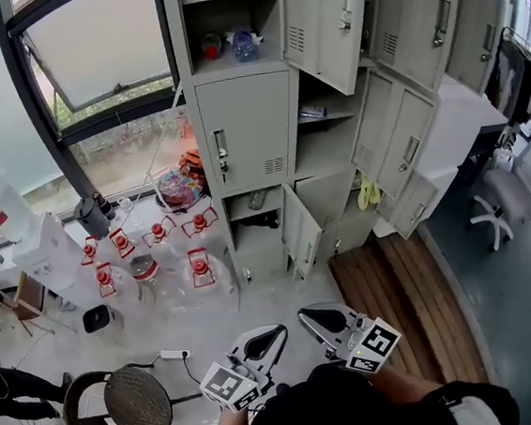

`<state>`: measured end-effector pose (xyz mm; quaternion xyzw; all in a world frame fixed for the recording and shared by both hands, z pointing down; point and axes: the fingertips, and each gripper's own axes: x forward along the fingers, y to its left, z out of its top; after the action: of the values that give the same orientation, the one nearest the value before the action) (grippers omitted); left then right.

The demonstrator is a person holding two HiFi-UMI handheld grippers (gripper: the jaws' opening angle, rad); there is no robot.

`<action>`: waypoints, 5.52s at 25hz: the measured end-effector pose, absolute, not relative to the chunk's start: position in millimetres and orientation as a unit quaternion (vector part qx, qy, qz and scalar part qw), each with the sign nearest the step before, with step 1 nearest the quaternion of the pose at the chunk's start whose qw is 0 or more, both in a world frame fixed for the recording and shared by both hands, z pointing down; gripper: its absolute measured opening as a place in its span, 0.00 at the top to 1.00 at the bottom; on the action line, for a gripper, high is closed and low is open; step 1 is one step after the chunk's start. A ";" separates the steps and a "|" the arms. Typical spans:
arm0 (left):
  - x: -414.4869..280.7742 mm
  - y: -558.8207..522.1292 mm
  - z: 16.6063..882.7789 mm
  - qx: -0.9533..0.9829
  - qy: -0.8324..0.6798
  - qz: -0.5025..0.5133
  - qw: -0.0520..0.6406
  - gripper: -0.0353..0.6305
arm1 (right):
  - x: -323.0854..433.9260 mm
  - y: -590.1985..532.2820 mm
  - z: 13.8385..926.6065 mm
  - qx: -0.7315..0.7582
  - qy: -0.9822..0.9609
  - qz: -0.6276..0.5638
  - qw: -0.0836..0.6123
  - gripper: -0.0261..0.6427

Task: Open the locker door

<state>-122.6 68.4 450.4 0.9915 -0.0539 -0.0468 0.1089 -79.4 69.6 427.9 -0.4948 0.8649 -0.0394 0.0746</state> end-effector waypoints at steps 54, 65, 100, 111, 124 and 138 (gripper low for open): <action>-64.4 -363.6 441.2 0.978 -0.188 -0.032 0.085 0.92 | 32.9 -333.2 369.1 -0.421 0.892 0.033 0.163 0.94; -59.5 -426.2 434.4 0.990 -0.113 -0.045 0.074 0.92 | 26.5 -384.5 367.2 -0.490 0.861 0.056 0.123 0.85; -83.5 -457.9 468.0 0.991 -0.048 -0.042 0.117 0.92 | 19.0 -442.6 383.9 -0.595 0.800 0.051 0.065 0.79; -86.5 -465.5 461.0 0.989 -0.048 -0.056 0.129 0.92 | 17.1 -451.9 387.3 -0.608 0.791 0.045 0.059 0.80; -101.4 -462.1 477.0 0.989 -0.055 -0.051 0.130 0.92 | 20.5 -453.5 388.2 -0.618 0.783 0.041 0.068 0.85; -102.8 -456.2 478.5 0.988 -0.068 -0.052 0.126 0.92 | 19.1 -447.0 387.9 -0.594 0.800 0.029 0.081 0.86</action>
<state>-102.8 -456.2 478.5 0.9884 -0.0676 -0.0517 0.1261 19.1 -447.0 387.9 -0.5944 0.7995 0.0286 0.0812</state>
